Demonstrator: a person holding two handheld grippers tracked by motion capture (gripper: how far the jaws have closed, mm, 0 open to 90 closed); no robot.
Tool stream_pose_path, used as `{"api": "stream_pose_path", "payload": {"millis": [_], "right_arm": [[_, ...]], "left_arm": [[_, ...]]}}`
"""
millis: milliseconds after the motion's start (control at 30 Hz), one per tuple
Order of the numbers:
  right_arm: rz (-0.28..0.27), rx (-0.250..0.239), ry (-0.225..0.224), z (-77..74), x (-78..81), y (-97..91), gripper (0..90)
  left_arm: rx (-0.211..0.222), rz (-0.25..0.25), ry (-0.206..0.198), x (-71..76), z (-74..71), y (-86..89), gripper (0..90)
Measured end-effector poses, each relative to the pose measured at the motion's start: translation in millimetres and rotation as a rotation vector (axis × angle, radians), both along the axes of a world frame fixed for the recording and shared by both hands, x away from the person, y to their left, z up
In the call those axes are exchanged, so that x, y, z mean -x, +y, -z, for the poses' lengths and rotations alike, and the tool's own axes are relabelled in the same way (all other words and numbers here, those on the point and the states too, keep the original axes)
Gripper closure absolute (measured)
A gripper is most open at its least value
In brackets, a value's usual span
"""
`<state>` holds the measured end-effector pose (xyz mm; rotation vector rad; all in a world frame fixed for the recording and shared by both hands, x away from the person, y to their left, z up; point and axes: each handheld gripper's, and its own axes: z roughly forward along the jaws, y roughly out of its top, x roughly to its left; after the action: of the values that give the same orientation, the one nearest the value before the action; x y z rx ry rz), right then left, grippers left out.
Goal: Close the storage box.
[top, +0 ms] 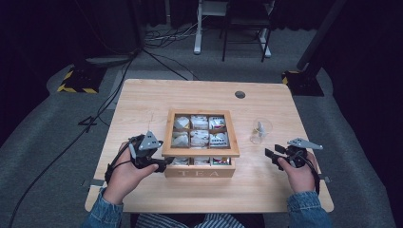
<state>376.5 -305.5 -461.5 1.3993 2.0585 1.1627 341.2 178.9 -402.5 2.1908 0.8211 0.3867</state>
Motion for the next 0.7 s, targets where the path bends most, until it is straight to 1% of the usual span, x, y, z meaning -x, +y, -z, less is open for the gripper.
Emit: {"api": "stream_pose_path", "payload": {"millis": [167, 267, 300, 333, 467, 567, 633, 700], "right_arm": [[-0.002, 0.001, 0.001, 0.5, -0.2, 0.1, 47.2], [-0.002, -0.002, 0.002, 0.7, -0.5, -0.2, 47.1], [-0.002, -0.002, 0.002, 0.7, -0.5, -0.2, 47.1], [0.000, -0.002, 0.002, 0.8, -0.4, -0.7, 47.1], [-0.001, -0.003, 0.003, 0.8, -0.5, -1.1, 47.1], [-0.003, -0.002, 0.002, 1.6, -0.7, -1.0, 47.1], [-0.003, -0.002, 0.004, 1.9, -0.6, -1.1, 47.0], [0.001, -0.006, 0.009, 1.8, -0.1, -1.1, 47.0]], "left_arm": [[-0.014, 0.004, 0.013, 0.4, 2.3, -0.6, 31.8], [-0.034, 0.007, 0.033, 0.9, 6.1, -2.1, 31.8], [-0.034, 0.007, 0.033, 0.9, 6.1, -2.1, 31.8], [-0.046, 0.010, 0.042, 0.7, 7.9, -2.9, 31.7], [-0.052, 0.011, 0.057, 0.4, 9.8, -4.1, 31.8], [-0.065, 0.020, 0.081, -0.3, 12.9, -5.9, 31.8], [-0.081, 0.028, 0.084, -0.8, 14.6, -6.8, 31.8], [-0.087, 0.031, 0.091, -1.2, 15.8, -7.4, 31.8]]}}
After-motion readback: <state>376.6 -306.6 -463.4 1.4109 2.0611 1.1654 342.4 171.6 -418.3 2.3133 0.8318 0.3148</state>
